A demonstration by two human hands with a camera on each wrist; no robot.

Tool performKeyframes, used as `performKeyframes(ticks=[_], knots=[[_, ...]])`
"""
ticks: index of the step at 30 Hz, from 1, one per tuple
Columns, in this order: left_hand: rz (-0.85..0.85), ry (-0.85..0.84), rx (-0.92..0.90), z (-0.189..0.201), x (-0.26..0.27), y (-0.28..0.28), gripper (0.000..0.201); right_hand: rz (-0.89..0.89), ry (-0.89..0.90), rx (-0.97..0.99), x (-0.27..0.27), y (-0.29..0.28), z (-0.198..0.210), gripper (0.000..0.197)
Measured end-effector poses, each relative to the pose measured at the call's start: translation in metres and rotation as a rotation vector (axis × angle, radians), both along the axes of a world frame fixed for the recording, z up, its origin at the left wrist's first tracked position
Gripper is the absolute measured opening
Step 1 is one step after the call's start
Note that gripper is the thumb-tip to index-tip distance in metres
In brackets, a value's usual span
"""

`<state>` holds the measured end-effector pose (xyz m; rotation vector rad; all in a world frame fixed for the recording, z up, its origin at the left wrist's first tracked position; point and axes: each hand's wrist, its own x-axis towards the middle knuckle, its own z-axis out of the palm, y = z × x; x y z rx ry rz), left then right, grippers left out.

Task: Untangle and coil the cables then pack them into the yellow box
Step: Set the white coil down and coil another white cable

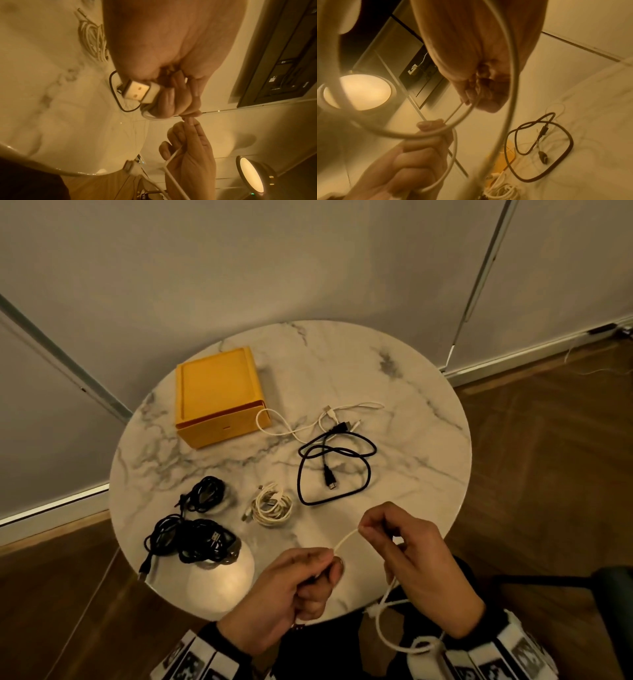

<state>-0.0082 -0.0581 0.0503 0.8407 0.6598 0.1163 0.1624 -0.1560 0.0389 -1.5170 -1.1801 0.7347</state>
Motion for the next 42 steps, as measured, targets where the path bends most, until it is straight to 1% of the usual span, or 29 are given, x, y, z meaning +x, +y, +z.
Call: performKeyframes(ticks=[2,5,8,11,12,14,15,16,17,18,19,22,24,26,28,30,33,35,37,39,40,42], knots=[[-0.008,-0.020,0.005,0.002,-0.001,0.001,0.026,-0.045,0.072,-0.002,-0.002,0.003,-0.003,0.010],[0.000,-0.094,-0.062,0.006,-0.004,0.004,0.025,-0.121,0.113,0.043,-0.008,0.009,-0.013,0.027],[0.019,-0.206,-0.140,0.009,-0.007,0.004,0.024,-0.071,0.080,0.054,-0.020,0.013,-0.025,0.035],[0.096,-0.332,-0.165,0.013,-0.001,0.000,0.026,-0.029,0.062,0.004,-0.032,0.014,-0.041,0.037],[0.129,-0.348,-0.159,0.014,0.002,-0.001,0.027,-0.012,0.076,-0.014,-0.036,0.013,-0.043,0.039],[0.180,-0.373,-0.134,0.013,0.008,-0.003,0.025,0.012,0.161,-0.036,-0.047,0.012,-0.045,0.051],[0.196,-0.387,-0.112,0.013,0.009,-0.003,0.027,0.011,0.194,-0.048,-0.053,0.011,-0.045,0.053],[0.203,-0.399,-0.088,0.013,0.009,-0.003,0.030,0.007,0.202,-0.056,-0.059,0.011,-0.043,0.047],[0.205,-0.402,-0.062,0.012,0.009,-0.002,0.032,-0.001,0.177,-0.049,-0.064,0.011,-0.042,0.032],[0.207,-0.394,-0.035,0.011,0.008,-0.001,0.032,-0.005,0.131,-0.040,-0.066,0.011,-0.042,0.014],[0.215,-0.380,-0.004,0.009,0.006,0.001,0.031,0.015,0.085,-0.058,-0.068,0.012,-0.041,0.007],[0.258,-0.351,0.091,0.002,0.003,0.001,0.035,0.124,0.021,-0.213,-0.073,0.012,-0.036,0.031],[0.318,-0.323,0.126,-0.003,0.003,0.000,0.034,0.206,-0.008,-0.285,-0.076,0.012,-0.032,0.041],[0.401,-0.275,0.167,-0.007,0.002,0.000,0.033,0.271,-0.059,-0.335,-0.077,0.011,-0.033,0.040],[0.496,-0.237,0.238,-0.012,0.002,0.000,0.034,0.282,-0.107,-0.361,-0.076,0.011,-0.036,0.033],[0.593,-0.217,0.276,-0.017,0.004,-0.001,0.035,0.285,-0.125,-0.371,-0.076,0.012,-0.038,0.031],[0.706,-0.219,0.273,-0.024,0.005,0.000,0.034,0.303,-0.100,-0.382,-0.077,0.012,-0.036,0.029],[0.770,-0.217,0.289,-0.025,0.006,0.001,0.032,0.298,-0.042,-0.394,-0.081,0.010,-0.035,0.034],[0.808,-0.194,0.342,-0.026,0.009,0.002,0.030,0.314,-0.008,-0.403,-0.086,0.009,-0.035,0.041],[0.794,-0.116,0.464,-0.026,0.013,0.001,0.026,0.324,-0.026,-0.396,-0.085,0.010,-0.034,0.042],[0.763,-0.068,0.565,-0.026,0.013,0.000,0.023,0.319,-0.042,-0.392,-0.082,0.010,-0.034,0.039],[0.651,0.035,0.854,-0.028,0.008,-0.001,0.022,0.299,-0.079,-0.390,-0.077,0.010,-0.032,0.034]])
